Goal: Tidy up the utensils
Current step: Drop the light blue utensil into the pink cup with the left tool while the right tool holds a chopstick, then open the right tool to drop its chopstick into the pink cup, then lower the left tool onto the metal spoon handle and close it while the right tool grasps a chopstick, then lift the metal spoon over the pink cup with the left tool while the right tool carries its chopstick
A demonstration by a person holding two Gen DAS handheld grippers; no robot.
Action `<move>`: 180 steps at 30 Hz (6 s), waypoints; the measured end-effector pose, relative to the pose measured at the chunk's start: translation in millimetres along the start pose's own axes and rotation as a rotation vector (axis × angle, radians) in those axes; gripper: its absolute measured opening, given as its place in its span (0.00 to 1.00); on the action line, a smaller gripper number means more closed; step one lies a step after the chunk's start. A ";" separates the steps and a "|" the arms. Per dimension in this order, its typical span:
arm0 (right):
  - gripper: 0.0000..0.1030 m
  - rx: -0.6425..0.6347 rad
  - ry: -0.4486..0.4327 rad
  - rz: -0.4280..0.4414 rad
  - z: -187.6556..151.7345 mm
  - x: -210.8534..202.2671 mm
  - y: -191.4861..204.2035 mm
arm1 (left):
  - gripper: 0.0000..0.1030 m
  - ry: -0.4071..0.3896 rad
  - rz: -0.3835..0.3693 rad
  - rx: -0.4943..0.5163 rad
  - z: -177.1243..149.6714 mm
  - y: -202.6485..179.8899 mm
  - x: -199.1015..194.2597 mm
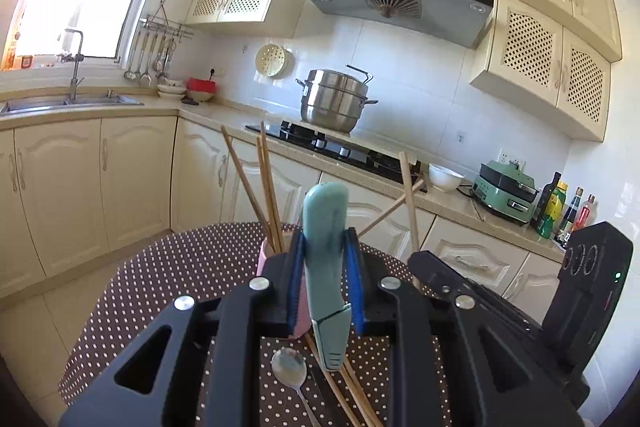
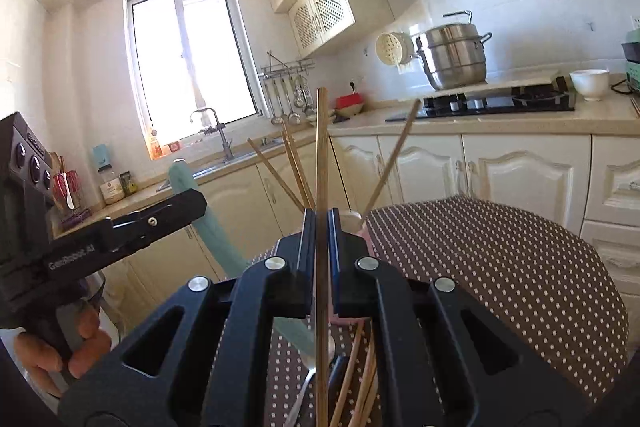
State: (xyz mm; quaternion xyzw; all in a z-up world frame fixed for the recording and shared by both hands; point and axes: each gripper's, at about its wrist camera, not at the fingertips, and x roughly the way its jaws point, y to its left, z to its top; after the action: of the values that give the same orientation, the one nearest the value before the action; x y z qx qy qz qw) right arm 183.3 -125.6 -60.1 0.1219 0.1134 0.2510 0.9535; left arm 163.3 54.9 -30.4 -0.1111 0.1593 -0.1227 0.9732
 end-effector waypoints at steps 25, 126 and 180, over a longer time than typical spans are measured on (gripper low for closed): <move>0.07 -0.040 -0.295 -0.004 70.2 83.8 11.2 | 0.19 -0.061 0.089 0.033 63.1 11.7 65.2; 0.59 0.001 0.479 -0.276 -63.2 21.7 -48.9 | 0.14 0.769 0.242 0.075 -128.6 -7.3 103.8; 0.06 0.029 0.542 -0.079 -45.3 24.1 -34.7 | 0.03 0.488 0.059 -0.047 -92.0 13.7 65.7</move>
State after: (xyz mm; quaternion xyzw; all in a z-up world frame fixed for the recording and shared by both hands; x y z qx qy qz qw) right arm 206.8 -134.8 -116.7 0.0596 0.3728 0.2353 0.8956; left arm 195.4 33.5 -137.5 -0.0961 0.3958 -0.1135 0.9062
